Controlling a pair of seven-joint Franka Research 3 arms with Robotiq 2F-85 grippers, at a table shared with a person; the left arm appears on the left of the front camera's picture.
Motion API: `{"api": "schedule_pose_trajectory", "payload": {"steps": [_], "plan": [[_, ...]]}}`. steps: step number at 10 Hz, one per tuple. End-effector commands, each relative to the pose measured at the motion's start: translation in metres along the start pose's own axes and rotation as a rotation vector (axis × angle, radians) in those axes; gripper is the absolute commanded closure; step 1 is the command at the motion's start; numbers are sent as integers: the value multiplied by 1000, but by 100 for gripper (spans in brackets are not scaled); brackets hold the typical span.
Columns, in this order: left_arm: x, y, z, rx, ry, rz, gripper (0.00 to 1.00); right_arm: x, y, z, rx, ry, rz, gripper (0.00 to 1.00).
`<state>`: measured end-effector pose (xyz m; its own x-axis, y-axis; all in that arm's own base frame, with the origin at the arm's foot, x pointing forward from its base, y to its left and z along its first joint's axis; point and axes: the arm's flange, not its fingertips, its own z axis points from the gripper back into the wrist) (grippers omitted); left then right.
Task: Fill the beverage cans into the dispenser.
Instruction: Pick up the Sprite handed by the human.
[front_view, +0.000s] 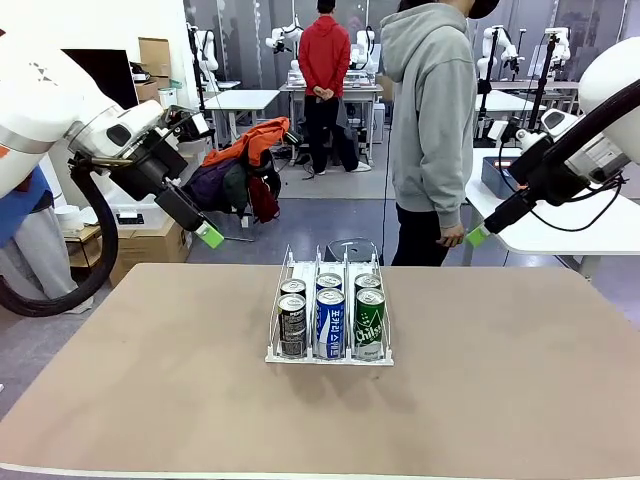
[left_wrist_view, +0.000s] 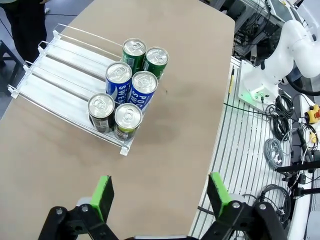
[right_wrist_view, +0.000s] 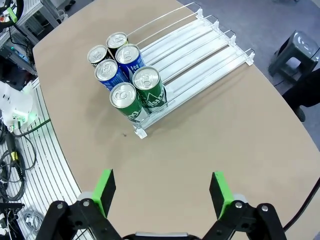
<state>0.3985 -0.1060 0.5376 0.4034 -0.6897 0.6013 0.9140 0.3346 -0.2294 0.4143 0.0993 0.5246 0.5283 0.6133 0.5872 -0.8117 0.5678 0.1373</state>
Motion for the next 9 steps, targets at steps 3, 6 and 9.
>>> {"api": "schedule_pose_trajectory", "payload": {"steps": [3, 6, 9], "plan": [[-1, 0, 0, -7, 1, 2, 0, 1, 1, 0, -2, 2, 2, 0], [28, 5, 43, 26, -4, -99, 0, 36, -11, 44, 29, 16, -25, 0], [52, 5, 86, 107, -55, -119, 0, 62, -25, 89, -5, -42, -7, 0]]}}
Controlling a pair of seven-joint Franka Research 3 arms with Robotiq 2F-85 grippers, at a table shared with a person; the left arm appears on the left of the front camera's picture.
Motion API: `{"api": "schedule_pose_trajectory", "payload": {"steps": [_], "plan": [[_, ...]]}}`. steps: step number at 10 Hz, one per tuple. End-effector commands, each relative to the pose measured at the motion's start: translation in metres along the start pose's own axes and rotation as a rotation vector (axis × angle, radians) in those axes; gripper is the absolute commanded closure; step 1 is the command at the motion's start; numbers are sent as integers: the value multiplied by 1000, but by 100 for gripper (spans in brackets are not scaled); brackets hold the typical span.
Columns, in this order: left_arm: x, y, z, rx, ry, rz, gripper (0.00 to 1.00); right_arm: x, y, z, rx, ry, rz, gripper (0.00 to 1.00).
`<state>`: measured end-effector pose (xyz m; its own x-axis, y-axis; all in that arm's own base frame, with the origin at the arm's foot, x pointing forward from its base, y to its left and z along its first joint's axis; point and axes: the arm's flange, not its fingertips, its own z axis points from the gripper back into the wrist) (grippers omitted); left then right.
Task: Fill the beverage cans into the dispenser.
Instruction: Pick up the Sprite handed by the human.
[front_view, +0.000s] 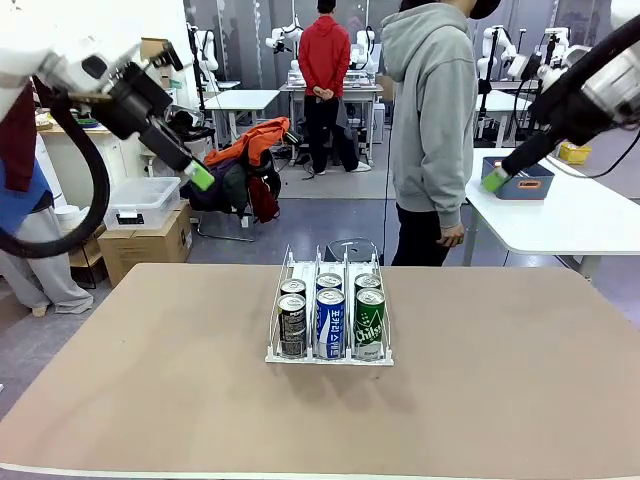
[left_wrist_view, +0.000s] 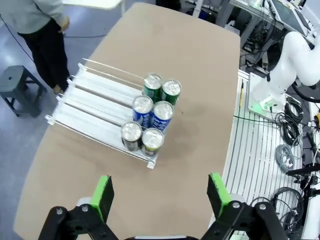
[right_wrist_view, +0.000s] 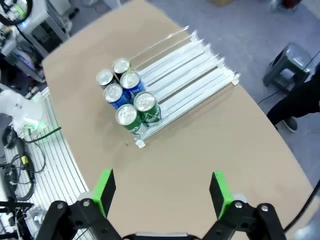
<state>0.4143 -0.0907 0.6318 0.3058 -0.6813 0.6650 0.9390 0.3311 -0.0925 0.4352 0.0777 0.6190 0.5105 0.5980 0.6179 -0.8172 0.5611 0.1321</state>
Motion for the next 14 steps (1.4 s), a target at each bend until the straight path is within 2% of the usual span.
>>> {"api": "schedule_pose_trajectory", "payload": {"steps": [1, 2, 3, 5, 6, 8, 9, 13, 14], "plan": [[8, 8, 14, 50, 22, -39, 0, 18, -14, 25, -53, -24, -13, 0], [16, 5, 23, 91, 34, -58, 0, 29, -19, 45, -84, -35, 0, 0], [20, 3, 26, 69, 34, -62, 0, 38, -22, 63, -44, -45, 3, 0], [22, 1, 29, 95, 56, -79, 0, 51, -23, 93, -77, -26, 12, 0], [24, 1, 37, 104, 30, -82, 0, 56, -22, 102, -101, -22, 17, 0], [23, 1, 40, 68, -34, -103, 0, 49, -19, 99, -83, -60, 39, 0], [28, -1, 35, 91, 21, -75, 0, 49, -19, 99, -83, -60, 39, 0], [29, 0, 36, 87, 8, -77, 0, 49, -19, 99, -83, -60, 39, 0], [40, -1, 48, 123, 25, -86, 0, 52, -20, 100, -84, -53, 34, 0]]}}
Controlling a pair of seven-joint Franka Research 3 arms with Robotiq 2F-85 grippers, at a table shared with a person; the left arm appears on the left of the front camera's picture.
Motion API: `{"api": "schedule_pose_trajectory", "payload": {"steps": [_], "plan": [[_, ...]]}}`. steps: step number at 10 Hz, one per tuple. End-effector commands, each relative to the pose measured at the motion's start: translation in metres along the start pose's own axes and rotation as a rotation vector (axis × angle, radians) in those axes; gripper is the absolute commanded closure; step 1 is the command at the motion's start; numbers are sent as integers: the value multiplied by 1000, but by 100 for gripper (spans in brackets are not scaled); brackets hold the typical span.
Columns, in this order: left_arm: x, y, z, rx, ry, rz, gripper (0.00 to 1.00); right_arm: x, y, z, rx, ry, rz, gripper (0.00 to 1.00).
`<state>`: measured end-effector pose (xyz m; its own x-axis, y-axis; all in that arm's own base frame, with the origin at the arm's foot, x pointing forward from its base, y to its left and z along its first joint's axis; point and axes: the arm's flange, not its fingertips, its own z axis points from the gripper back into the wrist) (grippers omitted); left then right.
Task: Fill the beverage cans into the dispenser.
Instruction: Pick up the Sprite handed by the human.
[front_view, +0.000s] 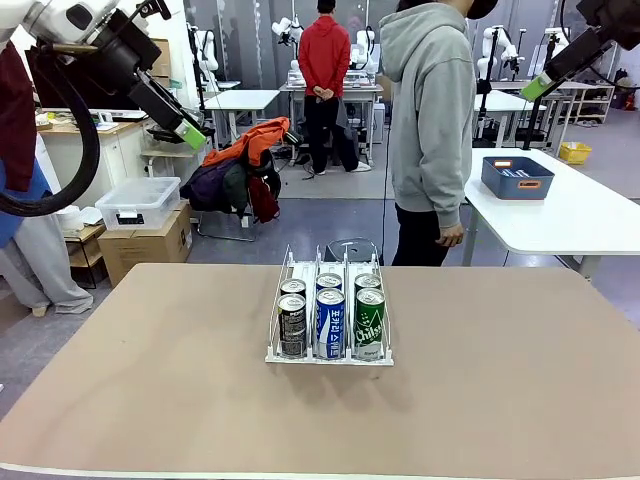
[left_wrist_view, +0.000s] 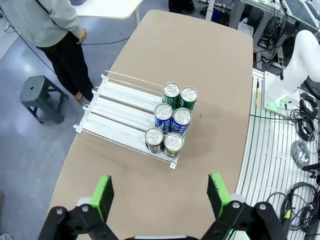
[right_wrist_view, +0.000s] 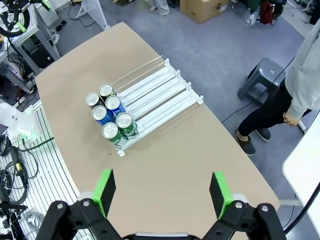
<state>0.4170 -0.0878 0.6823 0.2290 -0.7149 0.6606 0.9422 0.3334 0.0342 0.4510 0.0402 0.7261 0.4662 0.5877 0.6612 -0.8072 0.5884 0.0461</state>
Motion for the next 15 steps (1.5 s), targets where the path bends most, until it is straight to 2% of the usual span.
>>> {"api": "schedule_pose_trajectory", "payload": {"steps": [1, 4, 7, 11, 14, 15], "plan": [[16, 2, 20, 35, 22, -3, 0, 4, 2, 6, -31, -1, 1, 0], [27, -6, 39, 56, -28, -34, 0, 9, 9, 13, -8, -38, -13, 0], [33, -9, 40, 57, -49, -56, 0, 14, 14, 16, -8, -50, -2, 0], [35, -7, 41, 66, -35, -57, 0, 12, 10, 17, -16, -33, 18, 0], [46, -13, 49, 85, -47, 35, 0, 23, 30, 21, -41, 24, -25, 0], [50, -14, 51, 85, -55, 46, 0, 24, 36, 24, -89, 56, -15, 0]]}}
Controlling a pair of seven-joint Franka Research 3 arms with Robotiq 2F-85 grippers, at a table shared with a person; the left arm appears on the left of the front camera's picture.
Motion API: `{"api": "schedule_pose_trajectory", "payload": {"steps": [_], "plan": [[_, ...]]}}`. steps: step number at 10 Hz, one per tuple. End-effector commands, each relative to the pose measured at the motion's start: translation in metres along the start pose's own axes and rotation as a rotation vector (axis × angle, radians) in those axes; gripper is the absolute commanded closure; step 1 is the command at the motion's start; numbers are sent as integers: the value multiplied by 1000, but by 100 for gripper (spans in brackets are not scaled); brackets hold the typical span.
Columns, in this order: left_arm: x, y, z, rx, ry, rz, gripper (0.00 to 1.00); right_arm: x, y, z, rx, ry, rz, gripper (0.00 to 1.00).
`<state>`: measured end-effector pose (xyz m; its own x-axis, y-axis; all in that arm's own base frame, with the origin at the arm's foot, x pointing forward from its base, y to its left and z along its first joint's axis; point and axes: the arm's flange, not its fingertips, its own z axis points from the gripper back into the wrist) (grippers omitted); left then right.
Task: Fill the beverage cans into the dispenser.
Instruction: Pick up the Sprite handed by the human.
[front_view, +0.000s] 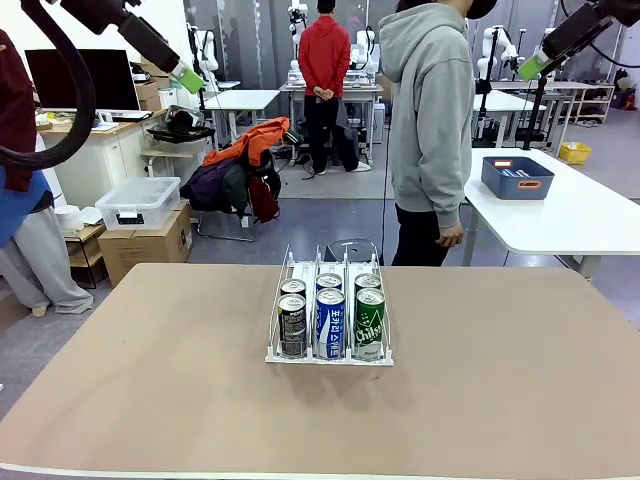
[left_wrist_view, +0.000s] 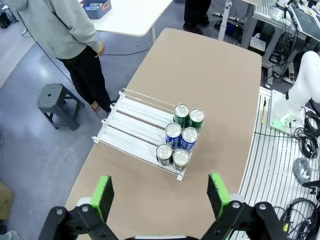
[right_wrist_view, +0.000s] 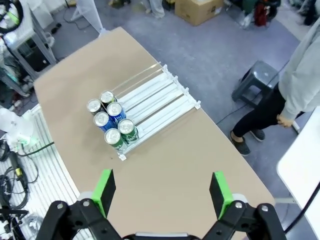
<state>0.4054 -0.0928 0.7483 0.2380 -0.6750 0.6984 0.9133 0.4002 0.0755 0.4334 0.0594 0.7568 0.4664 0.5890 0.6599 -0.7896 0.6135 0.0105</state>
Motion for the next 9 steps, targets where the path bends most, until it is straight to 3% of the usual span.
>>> {"api": "schedule_pose_trajectory", "payload": {"steps": [1, 3, 4, 9], "plan": [[10, -5, 1, 19, -9, 8, 0, -1, 13, 10, -60, 54, -7, 0], [15, -4, -3, 99, 33, -50, 0, -8, 17, 14, -32, 28, -2, 0], [11, -5, 3, 12, -8, -1, 0, 2, 11, 11, -48, 27, 9, 0], [11, -5, 3, 12, -8, -1, 0, 2, 11, 11, -48, 27, 9, 0]]}}
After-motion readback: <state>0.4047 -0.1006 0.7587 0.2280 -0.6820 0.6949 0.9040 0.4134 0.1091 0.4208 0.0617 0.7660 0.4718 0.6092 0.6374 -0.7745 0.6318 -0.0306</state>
